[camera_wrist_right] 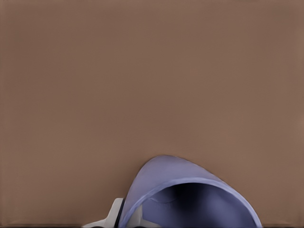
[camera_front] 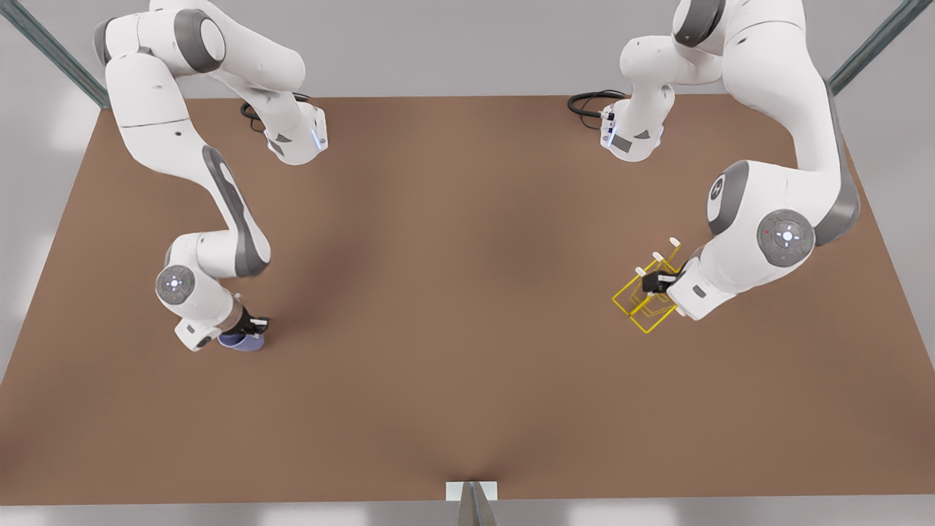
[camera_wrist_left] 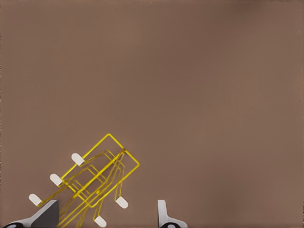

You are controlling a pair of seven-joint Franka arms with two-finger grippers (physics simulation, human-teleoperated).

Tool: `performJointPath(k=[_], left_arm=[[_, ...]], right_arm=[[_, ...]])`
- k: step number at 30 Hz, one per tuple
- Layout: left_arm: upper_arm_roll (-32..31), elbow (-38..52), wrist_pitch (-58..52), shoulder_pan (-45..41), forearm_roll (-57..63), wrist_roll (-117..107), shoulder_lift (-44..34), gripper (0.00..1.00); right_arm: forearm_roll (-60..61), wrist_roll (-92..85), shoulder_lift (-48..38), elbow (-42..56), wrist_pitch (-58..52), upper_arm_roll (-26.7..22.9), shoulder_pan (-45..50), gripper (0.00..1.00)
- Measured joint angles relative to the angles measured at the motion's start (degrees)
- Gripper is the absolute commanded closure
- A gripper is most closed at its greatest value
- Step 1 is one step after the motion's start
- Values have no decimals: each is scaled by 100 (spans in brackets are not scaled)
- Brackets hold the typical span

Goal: Place the cup on the cup holder

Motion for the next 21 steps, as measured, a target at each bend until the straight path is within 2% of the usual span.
performJointPath(k=[3, 6, 11, 17, 19, 21], left_arm=[[19, 15, -2, 28, 13, 1, -1, 0], [42, 63, -7, 41, 15, 1, -26, 0], [-148, 154, -113, 45, 2, 10, -143, 0], [-250, 165, -391, 83, 69, 14, -325, 0], [-237, 162, -457, 132, 149, 12, -333, 0], [-235, 160, -508, 148, 205, -11, -326, 0]], right_arm=[[3, 0, -205, 144, -293, 135, 70, 79], [212, 58, -145, 620, -658, 221, 613, 79], [1027, 324, 507, 1532, -964, 222, 1878, 79], [2336, 775, 1206, 2477, -1000, 251, 2739, 79], [2689, 924, 1660, 3105, -939, 463, 2904, 79], [2950, 1069, 2131, 3588, -785, 895, 2913, 79]])
